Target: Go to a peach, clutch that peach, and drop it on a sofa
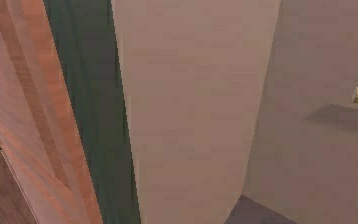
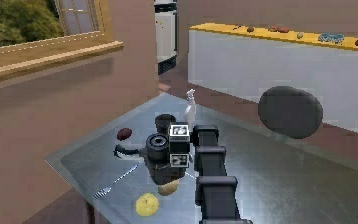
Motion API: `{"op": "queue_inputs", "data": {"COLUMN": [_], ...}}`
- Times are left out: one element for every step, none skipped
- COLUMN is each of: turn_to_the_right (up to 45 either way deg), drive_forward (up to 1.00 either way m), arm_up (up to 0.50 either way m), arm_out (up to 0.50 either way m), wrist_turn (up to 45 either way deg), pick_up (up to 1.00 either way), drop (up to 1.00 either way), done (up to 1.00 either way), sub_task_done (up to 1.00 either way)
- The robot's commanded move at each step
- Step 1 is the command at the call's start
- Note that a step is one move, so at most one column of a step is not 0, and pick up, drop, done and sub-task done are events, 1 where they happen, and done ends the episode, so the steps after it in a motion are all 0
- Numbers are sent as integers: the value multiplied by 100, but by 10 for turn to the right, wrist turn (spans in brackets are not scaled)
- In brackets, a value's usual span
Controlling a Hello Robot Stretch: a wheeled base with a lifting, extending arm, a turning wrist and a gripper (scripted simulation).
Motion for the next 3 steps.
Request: {"op": "queue_inputs", "data": {"turn_to_the_right": [0,0,0], "drive_forward": [0,0,0], "arm_up": [-30,0,10], "arm_out": [0,0,0], "wrist_turn": [0,0,0], "pick_up": [0,100,0], "drop": [0,0,0], "done": [0,0,0], "sub_task_done": [0,0,0]}}
